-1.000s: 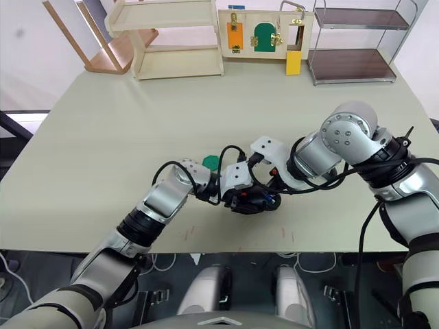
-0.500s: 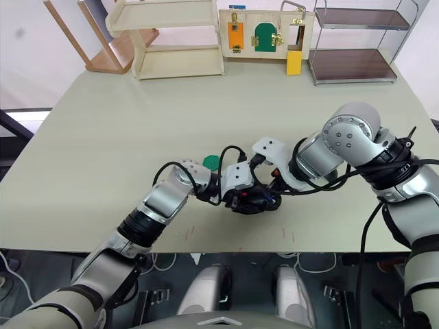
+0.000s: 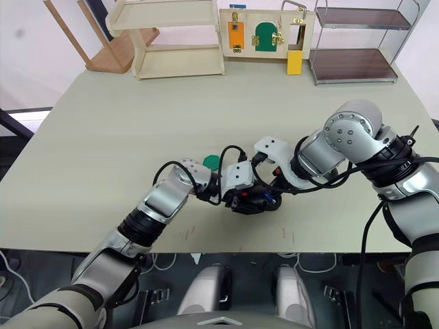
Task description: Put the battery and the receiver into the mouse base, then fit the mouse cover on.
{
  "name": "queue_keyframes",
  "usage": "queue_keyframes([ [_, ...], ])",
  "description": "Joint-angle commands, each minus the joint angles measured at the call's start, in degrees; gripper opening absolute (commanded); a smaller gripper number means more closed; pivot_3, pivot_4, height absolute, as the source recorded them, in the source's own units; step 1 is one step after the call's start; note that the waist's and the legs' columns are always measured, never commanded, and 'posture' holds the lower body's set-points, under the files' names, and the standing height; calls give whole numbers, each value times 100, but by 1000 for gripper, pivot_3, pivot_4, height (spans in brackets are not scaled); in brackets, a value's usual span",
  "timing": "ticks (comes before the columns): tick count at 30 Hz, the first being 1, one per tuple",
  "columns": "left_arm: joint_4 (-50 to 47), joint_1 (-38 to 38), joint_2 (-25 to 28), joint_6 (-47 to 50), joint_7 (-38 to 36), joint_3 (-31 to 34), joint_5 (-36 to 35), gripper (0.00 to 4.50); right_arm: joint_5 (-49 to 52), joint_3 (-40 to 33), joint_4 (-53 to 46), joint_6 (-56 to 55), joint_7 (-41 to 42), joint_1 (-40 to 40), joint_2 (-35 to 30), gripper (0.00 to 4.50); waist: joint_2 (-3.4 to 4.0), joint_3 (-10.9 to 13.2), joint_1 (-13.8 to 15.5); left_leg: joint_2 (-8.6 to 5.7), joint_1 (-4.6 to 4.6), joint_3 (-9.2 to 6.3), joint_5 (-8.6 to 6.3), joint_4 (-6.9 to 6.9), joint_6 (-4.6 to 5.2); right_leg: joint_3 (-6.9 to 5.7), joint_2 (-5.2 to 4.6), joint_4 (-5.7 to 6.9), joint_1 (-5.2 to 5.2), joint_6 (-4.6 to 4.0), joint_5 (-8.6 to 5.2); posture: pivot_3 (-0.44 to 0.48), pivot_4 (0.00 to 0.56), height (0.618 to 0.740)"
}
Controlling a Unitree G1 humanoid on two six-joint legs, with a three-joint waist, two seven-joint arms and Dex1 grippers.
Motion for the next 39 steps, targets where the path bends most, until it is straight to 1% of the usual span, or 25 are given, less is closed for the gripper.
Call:
queue_keyframes([
  [1,137,93,21,168,-49,-276,77,3006,-53,-193,-18,29,61,-207,-40,0,0,0,0,0,-1,0,0,0,0,0,0,0,0,0,0,0,150,740],
  [13,48,122,33,253,-46,-272,52,3006,-92,-156,26,29,189,-332,-62,0,1,1,-3,-1,-7,-2,0,0,0,-3,1,0,-5,0,0,0,150,740],
  [23,2,133,37,326,-45,-263,31,3006,-77,-22,-68,29,191,-240,-107,0,1,1,-6,-2,-11,-2,0,0,0,-4,2,0,-8,1,0,0,150,740],
  [39,-80,138,79,435,-44,-288,34,3006,-228,-79,-67,29,108,-77,12,0,1,1,-35,-3,-11,0,0,0,0,-4,7,1,-8,12,7,0,150,740],
])
